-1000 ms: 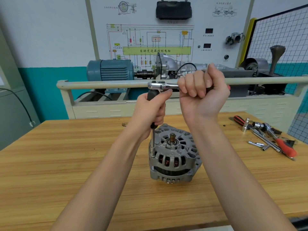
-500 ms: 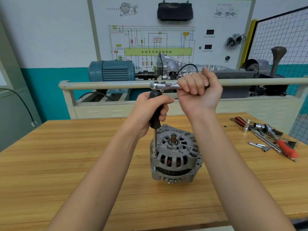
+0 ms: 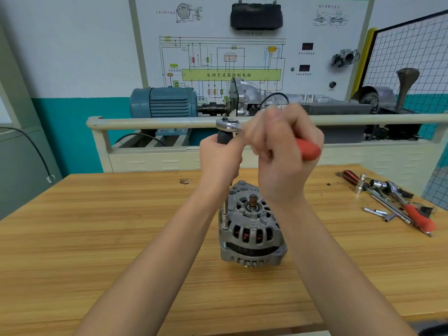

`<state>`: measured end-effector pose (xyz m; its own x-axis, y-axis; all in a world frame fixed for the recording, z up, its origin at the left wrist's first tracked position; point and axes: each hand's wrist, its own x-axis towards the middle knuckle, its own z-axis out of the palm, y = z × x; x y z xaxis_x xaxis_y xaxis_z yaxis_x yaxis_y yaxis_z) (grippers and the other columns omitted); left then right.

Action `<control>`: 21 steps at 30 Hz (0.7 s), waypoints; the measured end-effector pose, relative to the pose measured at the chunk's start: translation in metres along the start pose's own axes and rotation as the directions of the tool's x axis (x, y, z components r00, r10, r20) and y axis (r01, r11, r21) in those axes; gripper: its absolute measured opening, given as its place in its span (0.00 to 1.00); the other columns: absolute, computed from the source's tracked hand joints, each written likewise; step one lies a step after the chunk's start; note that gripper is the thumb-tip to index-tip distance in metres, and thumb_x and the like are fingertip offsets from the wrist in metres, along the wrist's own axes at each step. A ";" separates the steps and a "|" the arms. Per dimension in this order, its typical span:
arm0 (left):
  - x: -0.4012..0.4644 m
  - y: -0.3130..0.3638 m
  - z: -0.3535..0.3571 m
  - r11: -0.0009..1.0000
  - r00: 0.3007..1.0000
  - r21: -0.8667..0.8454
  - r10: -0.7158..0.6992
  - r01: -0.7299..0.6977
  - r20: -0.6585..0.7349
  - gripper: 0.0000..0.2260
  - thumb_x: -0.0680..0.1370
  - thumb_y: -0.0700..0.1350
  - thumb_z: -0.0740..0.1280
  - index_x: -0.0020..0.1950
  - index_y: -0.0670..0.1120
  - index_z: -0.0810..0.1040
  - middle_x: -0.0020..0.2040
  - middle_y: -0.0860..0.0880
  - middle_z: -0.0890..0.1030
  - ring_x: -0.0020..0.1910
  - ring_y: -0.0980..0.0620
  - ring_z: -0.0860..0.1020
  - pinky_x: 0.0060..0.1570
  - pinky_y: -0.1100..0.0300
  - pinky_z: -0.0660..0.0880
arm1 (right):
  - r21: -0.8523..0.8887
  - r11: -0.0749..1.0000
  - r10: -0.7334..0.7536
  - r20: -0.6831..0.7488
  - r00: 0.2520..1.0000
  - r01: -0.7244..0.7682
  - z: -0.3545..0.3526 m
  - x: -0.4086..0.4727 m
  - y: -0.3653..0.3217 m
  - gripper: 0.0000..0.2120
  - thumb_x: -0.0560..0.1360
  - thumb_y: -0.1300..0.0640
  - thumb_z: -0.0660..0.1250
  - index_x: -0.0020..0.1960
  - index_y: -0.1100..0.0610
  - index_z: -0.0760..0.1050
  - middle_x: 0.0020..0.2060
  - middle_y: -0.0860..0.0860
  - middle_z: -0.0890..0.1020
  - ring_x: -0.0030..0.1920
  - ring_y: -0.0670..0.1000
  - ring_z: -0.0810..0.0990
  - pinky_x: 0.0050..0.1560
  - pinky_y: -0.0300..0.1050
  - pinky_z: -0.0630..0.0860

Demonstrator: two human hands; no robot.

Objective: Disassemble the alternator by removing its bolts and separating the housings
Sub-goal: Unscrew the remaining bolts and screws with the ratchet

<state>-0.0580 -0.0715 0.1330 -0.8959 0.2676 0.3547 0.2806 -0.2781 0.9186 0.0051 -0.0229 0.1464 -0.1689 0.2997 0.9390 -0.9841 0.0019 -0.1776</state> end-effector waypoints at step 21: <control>0.005 0.002 -0.010 0.994 0.934 -0.040 -0.083 0.104 0.349 0.20 0.76 0.36 0.61 0.28 0.48 0.58 0.20 0.54 0.57 0.18 0.56 0.53 0.21 0.68 0.53 | 0.622 0.741 0.513 -0.279 0.812 -0.254 -0.027 0.019 0.007 0.25 0.79 0.62 0.54 0.23 0.54 0.63 0.17 0.47 0.60 0.20 0.47 0.59 0.26 0.41 0.62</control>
<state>-0.0656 -0.0800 0.1348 -0.7397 0.5945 0.3153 0.1723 -0.2857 0.9427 -0.0034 0.0086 0.1547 -0.6262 0.5101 0.5896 -0.7202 -0.6682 -0.1868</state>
